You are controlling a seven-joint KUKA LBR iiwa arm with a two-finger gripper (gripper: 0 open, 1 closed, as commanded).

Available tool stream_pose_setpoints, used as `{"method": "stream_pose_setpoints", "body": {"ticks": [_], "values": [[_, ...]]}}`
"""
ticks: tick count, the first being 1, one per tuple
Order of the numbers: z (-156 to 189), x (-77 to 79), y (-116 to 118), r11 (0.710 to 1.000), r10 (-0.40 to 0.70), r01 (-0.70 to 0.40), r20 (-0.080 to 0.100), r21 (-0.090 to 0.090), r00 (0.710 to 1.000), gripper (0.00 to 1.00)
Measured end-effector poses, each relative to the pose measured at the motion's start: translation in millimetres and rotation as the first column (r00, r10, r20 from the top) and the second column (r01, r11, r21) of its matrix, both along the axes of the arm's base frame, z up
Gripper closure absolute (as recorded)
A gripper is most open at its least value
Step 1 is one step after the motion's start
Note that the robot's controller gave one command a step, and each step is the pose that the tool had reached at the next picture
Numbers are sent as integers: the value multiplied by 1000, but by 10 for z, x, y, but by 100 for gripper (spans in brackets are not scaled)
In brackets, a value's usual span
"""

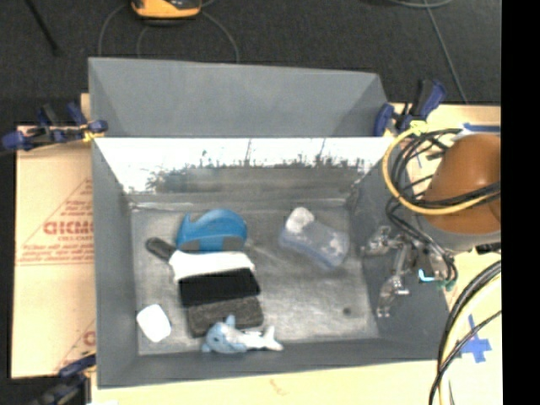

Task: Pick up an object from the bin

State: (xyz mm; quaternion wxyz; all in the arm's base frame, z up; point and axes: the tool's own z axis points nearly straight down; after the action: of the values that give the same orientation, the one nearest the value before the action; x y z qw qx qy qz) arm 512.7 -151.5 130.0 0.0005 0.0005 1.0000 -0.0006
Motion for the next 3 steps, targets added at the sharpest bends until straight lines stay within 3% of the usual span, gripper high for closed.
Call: {"method": "stream_pose_setpoints", "body": {"ticks": [1,2,3], "values": [[8,8,1,1000,2,-2,2,-1,1000,0],[-319,211,350,994,-111,111,8,-2,994,0],[-277,485,659,977,-213,213,0,2,977,0]]}}
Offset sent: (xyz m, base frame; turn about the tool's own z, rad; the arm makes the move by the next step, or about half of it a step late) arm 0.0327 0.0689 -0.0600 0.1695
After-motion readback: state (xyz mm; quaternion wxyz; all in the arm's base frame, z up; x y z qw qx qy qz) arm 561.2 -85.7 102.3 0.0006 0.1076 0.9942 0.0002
